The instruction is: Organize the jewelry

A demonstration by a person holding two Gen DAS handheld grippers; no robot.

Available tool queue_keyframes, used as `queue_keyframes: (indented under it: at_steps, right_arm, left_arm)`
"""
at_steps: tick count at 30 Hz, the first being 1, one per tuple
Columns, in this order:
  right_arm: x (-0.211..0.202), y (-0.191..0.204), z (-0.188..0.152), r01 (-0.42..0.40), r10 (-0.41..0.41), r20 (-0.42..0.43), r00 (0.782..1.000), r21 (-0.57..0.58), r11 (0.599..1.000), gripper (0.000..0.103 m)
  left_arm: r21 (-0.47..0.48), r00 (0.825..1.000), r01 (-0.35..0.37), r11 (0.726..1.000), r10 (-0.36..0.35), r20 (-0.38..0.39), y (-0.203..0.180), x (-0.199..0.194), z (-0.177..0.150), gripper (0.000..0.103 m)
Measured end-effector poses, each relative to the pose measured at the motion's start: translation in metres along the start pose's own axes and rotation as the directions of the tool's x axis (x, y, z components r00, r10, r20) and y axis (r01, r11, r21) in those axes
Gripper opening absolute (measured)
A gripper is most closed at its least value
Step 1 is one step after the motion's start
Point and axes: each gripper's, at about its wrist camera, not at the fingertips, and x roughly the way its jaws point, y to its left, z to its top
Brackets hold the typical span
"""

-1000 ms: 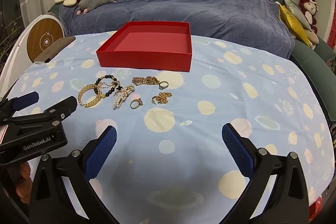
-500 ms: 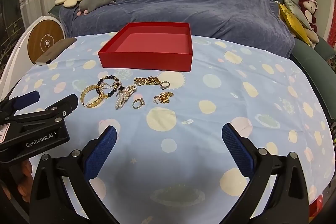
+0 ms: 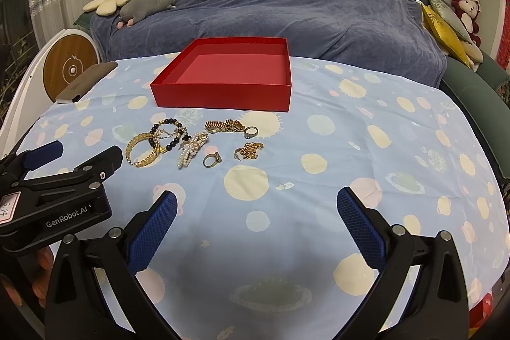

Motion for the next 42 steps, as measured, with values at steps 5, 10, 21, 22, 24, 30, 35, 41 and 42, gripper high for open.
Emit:
queue_keyframes:
  at_steps: [5, 10, 21, 22, 24, 30, 35, 41, 42]
  right_arm:
    - [-0.0006, 0.0003, 0.0002, 0.001, -0.001, 0.003, 1.000, 0.000, 1.000, 0.098]
    - [-0.0012, 0.0002, 0.0003, 0.002, -0.002, 0.003, 1.000, 0.001, 1.000, 0.098]
    - [-0.0029, -0.0003, 0.0004, 0.001, -0.001, 0.005, 1.000, 0.005, 1.000, 0.098]
    - [-0.0030, -0.0003, 0.0004, 0.001, -0.001, 0.005, 1.000, 0.006, 1.000, 0.098]
    - [-0.0030, -0.0003, 0.0004, 0.000, 0.000, 0.005, 1.000, 0.005, 1.000, 0.098]
    - [-0.0030, -0.0002, 0.0003, 0.001, -0.001, 0.004, 1.000, 0.006, 1.000, 0.098]
    - [-0.0037, -0.0008, 0.0005, 0.000, 0.000, 0.005, 1.000, 0.007, 1.000, 0.098]
    - [-0.0037, -0.0010, 0.0004, 0.000, 0.000, 0.005, 1.000, 0.007, 1.000, 0.098]
    - [-0.0037, -0.0011, 0.0003, 0.000, 0.000, 0.005, 1.000, 0.007, 1.000, 0.098]
  left_arm:
    - [0.004, 1.000, -0.003, 1.000, 0.003, 0.004, -0.0008, -0.0006, 0.0000, 0.098]
    - [0.004, 1.000, -0.003, 1.000, 0.003, 0.007, -0.0014, -0.0009, -0.0002, 0.098]
    - [0.004, 1.000, -0.005, 1.000, 0.005, 0.010, -0.0020, -0.0015, -0.0007, 0.098]
    - [0.004, 1.000, -0.005, 1.000, 0.005, 0.011, -0.0019, -0.0015, -0.0006, 0.098]
    - [0.005, 1.000, -0.008, 1.000, 0.008, 0.014, -0.0027, -0.0019, -0.0005, 0.098]
    - [0.007, 1.000, -0.011, 1.000, 0.011, 0.015, -0.0035, -0.0051, -0.0005, 0.098]
    - [0.004, 1.000, -0.010, 1.000, 0.010, 0.018, -0.0034, -0.0057, -0.0004, 0.098]
    - [0.005, 1.000, -0.010, 1.000, 0.010, 0.018, -0.0034, -0.0057, -0.0004, 0.098]
    - [0.004, 1.000, -0.010, 1.000, 0.010, 0.018, -0.0034, -0.0057, -0.0004, 0.098]
